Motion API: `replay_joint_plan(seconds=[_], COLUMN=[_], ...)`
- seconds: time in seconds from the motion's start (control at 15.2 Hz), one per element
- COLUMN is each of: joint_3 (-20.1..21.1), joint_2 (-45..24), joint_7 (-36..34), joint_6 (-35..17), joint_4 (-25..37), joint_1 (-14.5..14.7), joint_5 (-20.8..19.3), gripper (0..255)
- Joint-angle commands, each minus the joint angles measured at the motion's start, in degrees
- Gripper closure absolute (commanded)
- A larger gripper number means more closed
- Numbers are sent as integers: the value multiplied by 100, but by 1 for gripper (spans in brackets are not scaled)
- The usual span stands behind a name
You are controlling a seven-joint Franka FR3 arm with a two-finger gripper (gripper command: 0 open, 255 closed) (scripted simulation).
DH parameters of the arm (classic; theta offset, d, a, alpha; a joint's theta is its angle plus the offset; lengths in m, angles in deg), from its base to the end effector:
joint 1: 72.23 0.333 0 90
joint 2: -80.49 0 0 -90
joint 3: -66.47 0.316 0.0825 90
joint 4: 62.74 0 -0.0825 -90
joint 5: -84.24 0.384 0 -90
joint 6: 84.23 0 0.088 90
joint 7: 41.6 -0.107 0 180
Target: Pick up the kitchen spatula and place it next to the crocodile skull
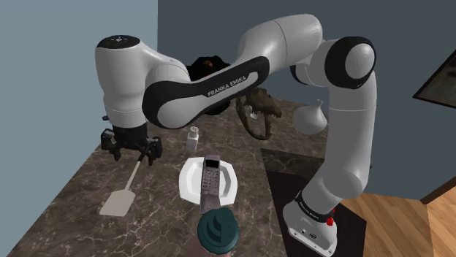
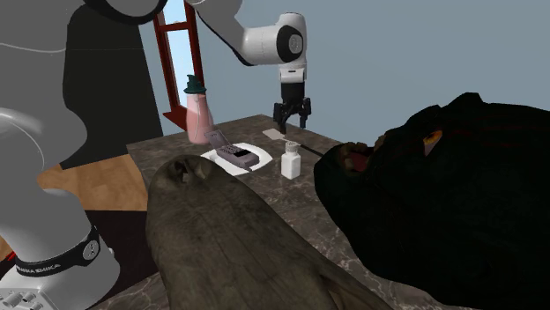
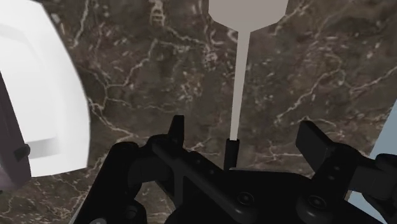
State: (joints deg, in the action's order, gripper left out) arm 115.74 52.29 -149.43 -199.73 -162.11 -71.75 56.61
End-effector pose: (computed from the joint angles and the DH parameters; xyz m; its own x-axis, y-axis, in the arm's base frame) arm 0.4783 0.4335 0.3732 0.6567 -0.7513 0.0659 -0.7529 -0.6581 -0.0001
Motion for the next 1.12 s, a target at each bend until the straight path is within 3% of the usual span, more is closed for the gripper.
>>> replay_joint_plan(seconds=[0.0,0.26,0.79,0.86,1.06], joint_3=[-70,-185,-184,-184,-184], joint_2=[-109,-276,-276,-276,-276], joint_7=[-67,-163,-162,-162,-162], joint_6=[-88,-337,-337,-337,-337], joint_4=[-2,-130,-130,-130,-130], joint_1=[55,109,108,108,108], joint_5=[-89,-249,-249,-249,-249], gripper=[0,0,0,255,255])
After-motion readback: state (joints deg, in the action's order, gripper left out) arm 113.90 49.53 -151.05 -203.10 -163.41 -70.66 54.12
